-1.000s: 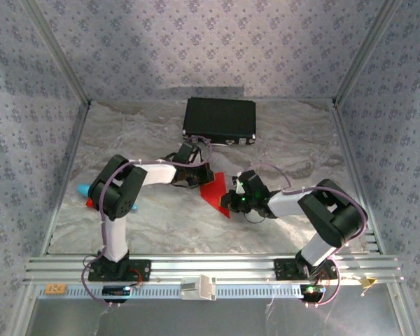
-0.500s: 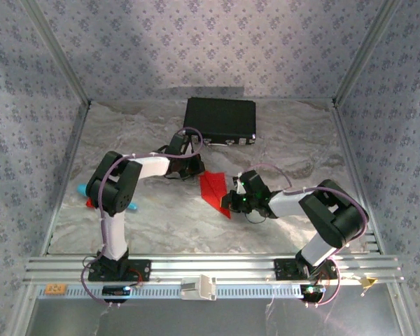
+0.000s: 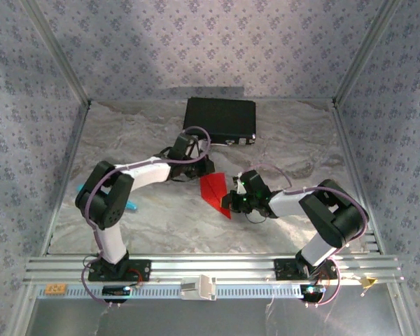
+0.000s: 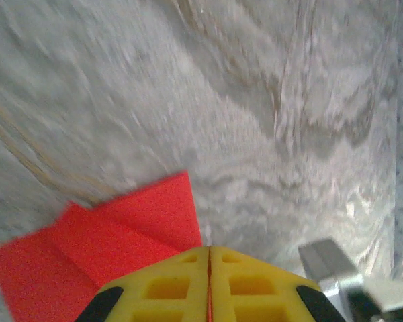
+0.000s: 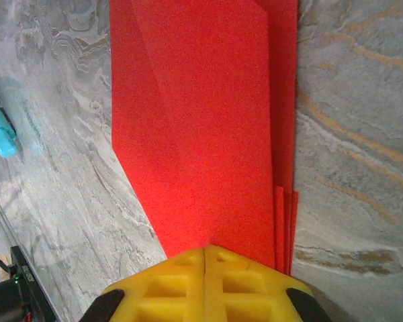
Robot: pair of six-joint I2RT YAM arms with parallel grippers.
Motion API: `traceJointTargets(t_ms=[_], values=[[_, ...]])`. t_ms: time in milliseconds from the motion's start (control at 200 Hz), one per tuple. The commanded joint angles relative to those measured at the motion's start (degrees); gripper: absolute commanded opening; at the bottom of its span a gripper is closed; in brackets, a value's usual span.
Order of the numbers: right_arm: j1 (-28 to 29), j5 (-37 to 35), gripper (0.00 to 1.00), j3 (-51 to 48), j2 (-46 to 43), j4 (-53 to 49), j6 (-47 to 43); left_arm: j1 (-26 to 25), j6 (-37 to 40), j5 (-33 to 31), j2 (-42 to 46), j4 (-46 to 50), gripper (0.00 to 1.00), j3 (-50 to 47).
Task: Fold a paper plane with a square sheet of paper (pick it up from the middle)
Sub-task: Fourth fold the wing at the center of the table.
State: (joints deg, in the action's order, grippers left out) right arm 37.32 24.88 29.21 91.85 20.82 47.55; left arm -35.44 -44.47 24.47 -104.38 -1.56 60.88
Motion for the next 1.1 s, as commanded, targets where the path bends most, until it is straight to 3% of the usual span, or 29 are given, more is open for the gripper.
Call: traceJointTargets(t_ms=[0,260,585,839,1094], values=[[-0.5,-1.7,0.00,-2.6,1.1,-8.8,-1.1,-1.7,-0.3,3.5,-3.6,-2.3,0.08,-1.2],[-1.2,-0.4,0.00,-2.4,0.0,-8.8,-1.3,-1.2,0.3,0.3,-8.2,-1.0,0.05,-2.7],[-1.4,1.7,0.00,3.2,-5.5,-14.4,-3.3,-0.2,0.7,1.7,-8.8,-2.5,0.04,-4.9],[-0.5,1.1,0.00,12.1,2.8,-13.7,-2.9,-0.5,0.4,2.1,-9.2,-2.9,0.04,-4.7],[-0.3,0.3,0.01,12.6,8.9,-12.8,-2.1,-0.5,0.2,1.8,-9.4,-3.1,0.04,-5.0]])
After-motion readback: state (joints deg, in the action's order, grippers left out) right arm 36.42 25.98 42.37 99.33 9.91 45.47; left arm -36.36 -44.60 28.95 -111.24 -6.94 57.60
